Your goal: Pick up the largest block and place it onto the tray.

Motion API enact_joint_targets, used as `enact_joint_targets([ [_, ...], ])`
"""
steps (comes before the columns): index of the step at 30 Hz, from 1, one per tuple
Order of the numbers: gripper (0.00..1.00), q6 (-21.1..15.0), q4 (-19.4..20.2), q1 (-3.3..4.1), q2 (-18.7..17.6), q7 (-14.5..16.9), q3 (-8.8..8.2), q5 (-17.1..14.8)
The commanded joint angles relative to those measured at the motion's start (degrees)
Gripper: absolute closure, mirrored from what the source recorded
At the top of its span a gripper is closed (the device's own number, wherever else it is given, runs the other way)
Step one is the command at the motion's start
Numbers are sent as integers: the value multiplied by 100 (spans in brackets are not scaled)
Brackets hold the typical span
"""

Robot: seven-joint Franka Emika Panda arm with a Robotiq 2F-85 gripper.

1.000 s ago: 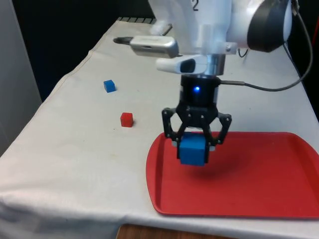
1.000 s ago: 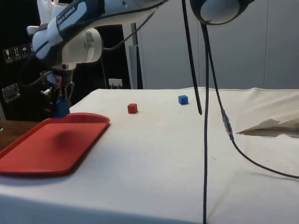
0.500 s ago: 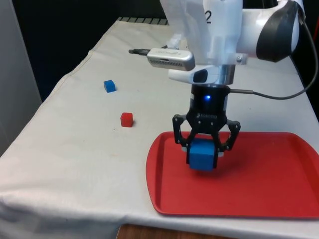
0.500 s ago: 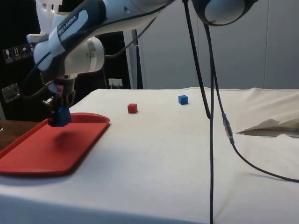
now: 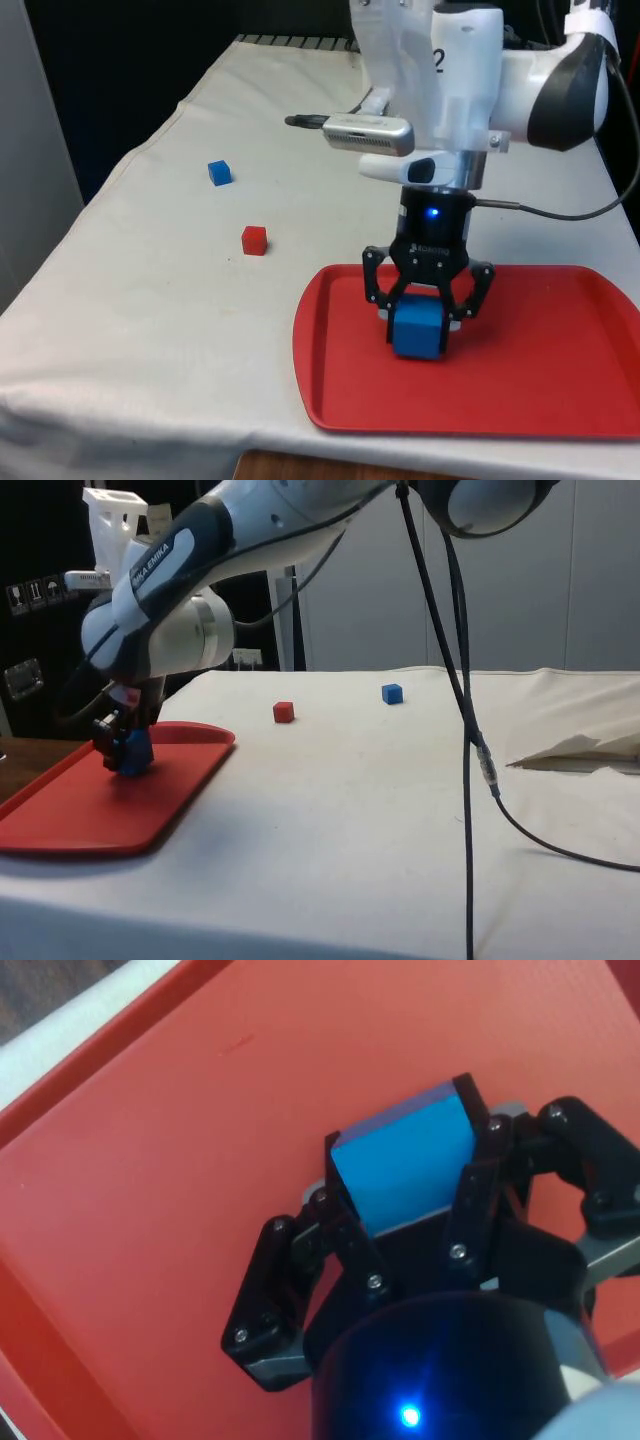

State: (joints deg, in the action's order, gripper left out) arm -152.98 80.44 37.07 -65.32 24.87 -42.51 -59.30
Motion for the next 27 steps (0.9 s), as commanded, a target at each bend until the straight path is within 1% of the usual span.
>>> enact_joint_targets([
  [1,97,-149,206,97,103,86,34,-63],
  [4,97,-178,166,86,86,40,40,-40],
  [7,97,-160,126,92,52,-11,34,-6],
  [8,97,-126,57,46,17,-6,46,6],
  [9,97,-155,115,92,46,-23,29,0],
  [10,96,-149,103,92,40,-29,29,6],
  [11,90,-143,97,86,34,-40,29,17],
  [12,71,-138,80,86,23,-57,29,34],
  [14,52,-138,69,80,17,-69,29,40],
  [15,37,-132,63,80,11,-69,34,46],
  [18,7,-132,52,74,11,-92,34,74],
  [19,1,-126,34,52,17,-52,57,63],
  [20,1,-132,46,69,11,-92,40,80],
  [26,0,-132,34,63,6,-115,46,103],
  [27,0,-115,63,80,52,-115,23,109],
])
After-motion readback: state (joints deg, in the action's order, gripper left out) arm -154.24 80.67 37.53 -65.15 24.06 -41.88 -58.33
